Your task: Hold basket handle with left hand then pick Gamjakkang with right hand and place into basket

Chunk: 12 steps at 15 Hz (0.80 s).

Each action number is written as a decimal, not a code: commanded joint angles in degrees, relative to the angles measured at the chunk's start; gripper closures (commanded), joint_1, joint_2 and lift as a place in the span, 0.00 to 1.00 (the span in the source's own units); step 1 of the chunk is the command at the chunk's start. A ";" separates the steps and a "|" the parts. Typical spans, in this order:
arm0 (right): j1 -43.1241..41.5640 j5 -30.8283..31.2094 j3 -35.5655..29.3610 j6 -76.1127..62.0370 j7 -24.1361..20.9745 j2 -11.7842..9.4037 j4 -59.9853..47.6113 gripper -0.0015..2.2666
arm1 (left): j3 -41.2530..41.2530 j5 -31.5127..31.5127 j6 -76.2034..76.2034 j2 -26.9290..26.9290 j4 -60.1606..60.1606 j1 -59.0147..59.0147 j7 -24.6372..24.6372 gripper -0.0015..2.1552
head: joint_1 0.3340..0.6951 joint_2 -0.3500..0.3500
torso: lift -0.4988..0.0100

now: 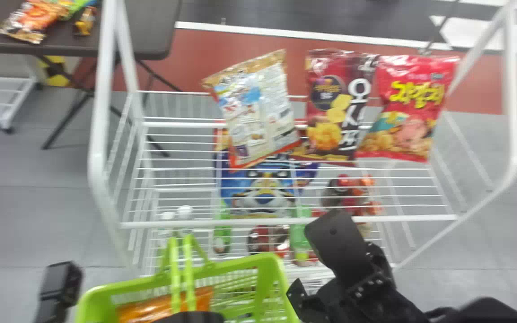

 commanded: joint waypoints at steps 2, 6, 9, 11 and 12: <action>2.08 -11.66 -14.56 -20.51 -2.65 2.98 9.76 0.04 | 0.08 0.09 0.07 0.18 0.78 0.18 -0.45 1.00 | 1.00 0.04 | 0.95; 5.78 -23.52 -23.87 -57.77 -2.92 4.83 18.37 0.05 | 0.26 0.00 0.07 0.18 1.30 0.71 -0.71 1.00 | 1.00 0.07 | 0.95; 7.27 -25.01 -26.33 -71.13 -2.56 5.71 23.73 0.05 | 0.70 0.00 0.07 0.10 1.39 1.42 -1.15 1.00 | 1.00 0.10 | 0.95; 7.97 -25.28 -27.83 -82.56 -1.77 7.02 29.71 0.05 | 0.79 0.00 0.07 0.10 1.83 1.85 -1.50 1.00 | 1.00 0.08 | 0.95; 8.24 -25.81 -28.53 -85.90 -0.98 7.73 31.91 0.05 | 0.87 0.00 0.07 0.10 2.01 1.94 -1.68 1.00 | 1.00 0.07 | 0.95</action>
